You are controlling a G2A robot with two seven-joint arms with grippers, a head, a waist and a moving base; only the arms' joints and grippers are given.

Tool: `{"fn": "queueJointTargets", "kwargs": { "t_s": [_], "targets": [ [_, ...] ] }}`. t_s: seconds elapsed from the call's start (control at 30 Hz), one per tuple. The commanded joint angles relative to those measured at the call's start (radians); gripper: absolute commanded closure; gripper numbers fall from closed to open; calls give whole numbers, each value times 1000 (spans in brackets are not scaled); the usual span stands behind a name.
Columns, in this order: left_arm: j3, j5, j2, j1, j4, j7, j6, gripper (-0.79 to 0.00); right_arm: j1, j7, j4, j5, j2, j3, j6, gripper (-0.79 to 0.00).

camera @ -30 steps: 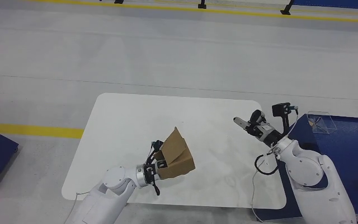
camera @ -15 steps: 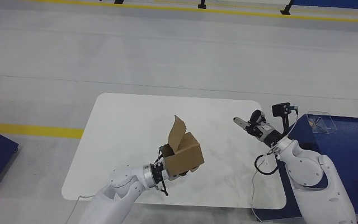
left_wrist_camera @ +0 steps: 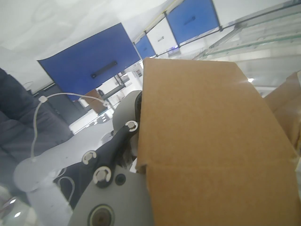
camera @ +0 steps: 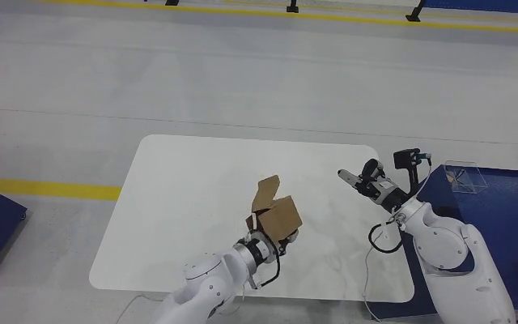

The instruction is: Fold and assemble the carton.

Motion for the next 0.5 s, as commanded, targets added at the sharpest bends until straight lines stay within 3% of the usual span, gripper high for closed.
{"fn": "queueJointTargets", "kwargs": {
  "t_s": [0.0,0.47],
  "targets": [
    [12,-71,-12,-6,0,89,-18,0,0,0,0,0,0,0,0,-785],
    [22,-172,-58,24,46,539,-258,0,0,0,0,0,0,0,0,-785]
  ]
}}
